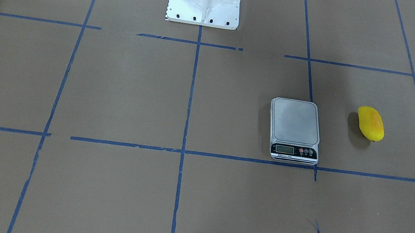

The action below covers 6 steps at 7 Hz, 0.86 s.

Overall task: Weigh mango
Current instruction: 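Move the left gripper toward the yellow mango at the table edge, then lower the left gripper around the yellow mango and close it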

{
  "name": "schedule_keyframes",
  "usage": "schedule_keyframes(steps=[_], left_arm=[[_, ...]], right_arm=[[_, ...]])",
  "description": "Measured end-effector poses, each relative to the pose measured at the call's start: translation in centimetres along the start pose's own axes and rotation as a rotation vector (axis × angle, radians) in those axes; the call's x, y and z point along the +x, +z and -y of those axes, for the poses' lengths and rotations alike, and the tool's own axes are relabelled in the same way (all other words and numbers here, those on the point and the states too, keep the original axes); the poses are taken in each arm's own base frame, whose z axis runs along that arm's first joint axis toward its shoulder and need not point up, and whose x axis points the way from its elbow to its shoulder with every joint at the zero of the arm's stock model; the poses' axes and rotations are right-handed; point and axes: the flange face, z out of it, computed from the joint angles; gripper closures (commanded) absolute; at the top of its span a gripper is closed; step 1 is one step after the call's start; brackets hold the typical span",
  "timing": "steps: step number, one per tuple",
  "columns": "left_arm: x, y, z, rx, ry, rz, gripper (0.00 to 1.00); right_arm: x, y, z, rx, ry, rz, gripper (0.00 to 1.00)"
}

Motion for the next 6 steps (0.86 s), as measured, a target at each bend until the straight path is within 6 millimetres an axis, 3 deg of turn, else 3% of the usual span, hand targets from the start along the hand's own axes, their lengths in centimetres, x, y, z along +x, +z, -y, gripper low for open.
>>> schedule_keyframes(steps=[2, 4, 6], left_arm=[[5.1, 5.5, -2.2, -0.008, -0.008, -0.001, 0.00], [5.8, 10.6, -3.6, -0.011, 0.009, 0.012, 0.00], [5.3, 13.6, -4.6, -0.026, 0.027, 0.017, 0.00]], right_arm=[[0.0, 0.0, 0.0, 0.001, -0.001, 0.000, 0.00], [0.0, 0.0, 0.0, 0.001, -0.001, 0.000, 0.00], [0.0, 0.0, 0.0, 0.000, 0.000, 0.000, 0.00]])
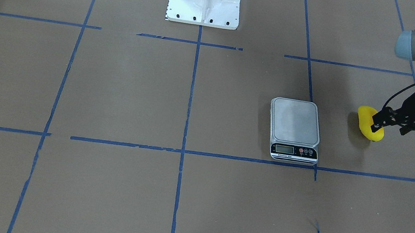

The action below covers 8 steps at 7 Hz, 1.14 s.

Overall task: Weigh mango
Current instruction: 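Lower the left gripper around the yellow mango and close it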

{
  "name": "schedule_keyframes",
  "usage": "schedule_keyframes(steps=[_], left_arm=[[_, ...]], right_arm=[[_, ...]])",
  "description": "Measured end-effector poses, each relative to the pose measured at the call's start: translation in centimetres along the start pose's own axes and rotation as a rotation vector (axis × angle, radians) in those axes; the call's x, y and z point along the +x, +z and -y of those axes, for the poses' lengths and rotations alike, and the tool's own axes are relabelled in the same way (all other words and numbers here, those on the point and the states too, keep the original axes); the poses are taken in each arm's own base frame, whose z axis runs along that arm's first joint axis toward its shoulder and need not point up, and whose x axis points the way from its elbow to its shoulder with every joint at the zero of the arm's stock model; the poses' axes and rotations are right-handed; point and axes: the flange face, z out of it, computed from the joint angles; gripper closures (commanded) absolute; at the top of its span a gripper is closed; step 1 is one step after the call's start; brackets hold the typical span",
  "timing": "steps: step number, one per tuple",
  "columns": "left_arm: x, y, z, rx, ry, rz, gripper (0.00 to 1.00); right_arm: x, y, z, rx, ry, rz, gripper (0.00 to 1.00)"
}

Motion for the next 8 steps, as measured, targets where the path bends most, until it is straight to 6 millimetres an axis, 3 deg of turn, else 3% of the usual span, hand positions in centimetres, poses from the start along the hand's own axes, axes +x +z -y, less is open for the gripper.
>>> schedule_keyframes(steps=[6, 7, 8], left_arm=[[0.2, 4.1, -2.8, -0.077, 0.044, 0.026, 0.00], [0.2, 4.4, -3.0, -0.084, 0.047, 0.027, 0.10], [0.2, 4.5, -3.1, -0.087, 0.047, 0.028, 0.57]], right_arm=[[0.0, 0.0, 0.0, 0.000, 0.000, 0.000, 0.00], [0.0, 0.0, 0.0, 0.000, 0.000, 0.000, 0.00], [0.0, 0.0, 0.0, 0.000, 0.000, 0.000, 0.00]])
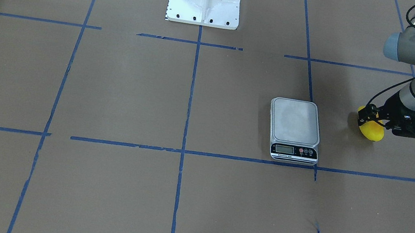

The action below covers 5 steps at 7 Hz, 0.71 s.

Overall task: Weigh mango
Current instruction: 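Lower the left gripper around the yellow mango and close it, then lift the mango with the left gripper and carry it over the scale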

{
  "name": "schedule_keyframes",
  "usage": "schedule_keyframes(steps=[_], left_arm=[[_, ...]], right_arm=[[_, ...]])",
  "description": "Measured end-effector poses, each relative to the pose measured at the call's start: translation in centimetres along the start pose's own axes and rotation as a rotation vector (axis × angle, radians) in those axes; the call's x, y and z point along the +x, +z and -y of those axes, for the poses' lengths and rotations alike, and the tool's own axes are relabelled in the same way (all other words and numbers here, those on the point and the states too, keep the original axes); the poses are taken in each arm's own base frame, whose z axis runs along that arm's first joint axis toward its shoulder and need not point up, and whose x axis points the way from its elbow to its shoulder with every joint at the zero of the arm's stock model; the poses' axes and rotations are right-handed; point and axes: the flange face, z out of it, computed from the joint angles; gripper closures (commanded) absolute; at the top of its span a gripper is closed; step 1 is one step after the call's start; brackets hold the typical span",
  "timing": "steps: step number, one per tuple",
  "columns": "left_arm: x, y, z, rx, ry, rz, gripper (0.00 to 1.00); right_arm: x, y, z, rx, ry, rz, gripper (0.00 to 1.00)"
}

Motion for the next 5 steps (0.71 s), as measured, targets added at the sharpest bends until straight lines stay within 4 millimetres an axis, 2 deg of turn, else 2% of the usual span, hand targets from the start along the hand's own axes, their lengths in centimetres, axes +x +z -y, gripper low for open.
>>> schedule_keyframes(steps=[1, 2, 3, 5], left_arm=[[0.0, 0.0, -0.1, -0.002, 0.000, -0.001, 0.88], [0.1, -0.1, -0.2, -0.003, 0.001, -0.003, 1.00], [0.3, -0.6, -0.3, -0.001, 0.003, -0.009, 1.00], [0.5, -3.8, -2.2, 0.009, 0.042, -0.029, 1.00]], right_arm=[[0.0, 0.0, 0.0, 0.000, 0.000, 0.000, 0.00], [0.0, 0.0, 0.0, 0.000, 0.000, 0.000, 0.00], [0.0, 0.0, 0.0, 0.000, 0.000, 0.000, 0.00], [0.0, 0.0, 0.0, 0.000, 0.000, 0.000, 0.00]])
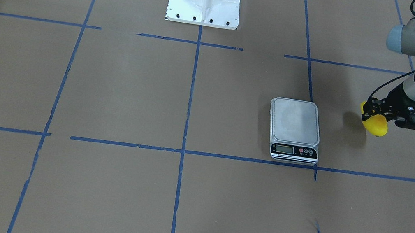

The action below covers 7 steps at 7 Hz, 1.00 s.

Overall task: Weigh mango
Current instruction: 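Lift the mango with the left gripper and carry it over the scale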

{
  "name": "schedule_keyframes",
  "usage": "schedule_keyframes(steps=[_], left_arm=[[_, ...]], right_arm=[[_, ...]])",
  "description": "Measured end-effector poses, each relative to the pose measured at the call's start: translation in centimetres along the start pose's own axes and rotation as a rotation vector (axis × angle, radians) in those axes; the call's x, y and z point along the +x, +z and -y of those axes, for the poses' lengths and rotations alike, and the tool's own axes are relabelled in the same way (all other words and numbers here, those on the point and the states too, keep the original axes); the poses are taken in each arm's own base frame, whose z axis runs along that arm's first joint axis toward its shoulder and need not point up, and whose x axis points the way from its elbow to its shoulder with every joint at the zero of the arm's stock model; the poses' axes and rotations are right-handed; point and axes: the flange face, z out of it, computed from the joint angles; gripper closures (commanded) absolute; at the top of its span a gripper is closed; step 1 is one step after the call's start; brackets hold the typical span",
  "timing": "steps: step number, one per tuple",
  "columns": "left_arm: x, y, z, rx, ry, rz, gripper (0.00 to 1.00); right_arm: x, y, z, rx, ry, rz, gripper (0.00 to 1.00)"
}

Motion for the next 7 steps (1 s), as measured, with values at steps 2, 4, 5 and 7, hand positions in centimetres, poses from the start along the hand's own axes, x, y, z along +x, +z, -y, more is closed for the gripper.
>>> schedule_keyframes(steps=[2, 4, 5, 7], left_arm=[[2.0, -4.3, 0.5, -0.025, 0.020, 0.012, 1.00], [8.4, -8.1, 5.7, -0.024, -0.003, 0.024, 1.00], [11.8, -9.3, 7.9, -0.016, -0.024, 0.016, 1.00], [18.6, -8.1, 10.1, -0.037, -0.055, -0.005, 1.00]], right_arm=[[0.0, 0.0, 0.0, 0.000, 0.000, 0.000, 0.00], [0.0, 0.0, 0.0, 0.000, 0.000, 0.000, 0.00], [0.0, 0.0, 0.0, 0.000, 0.000, 0.000, 0.00], [0.0, 0.0, 0.0, 0.000, 0.000, 0.000, 0.00]])
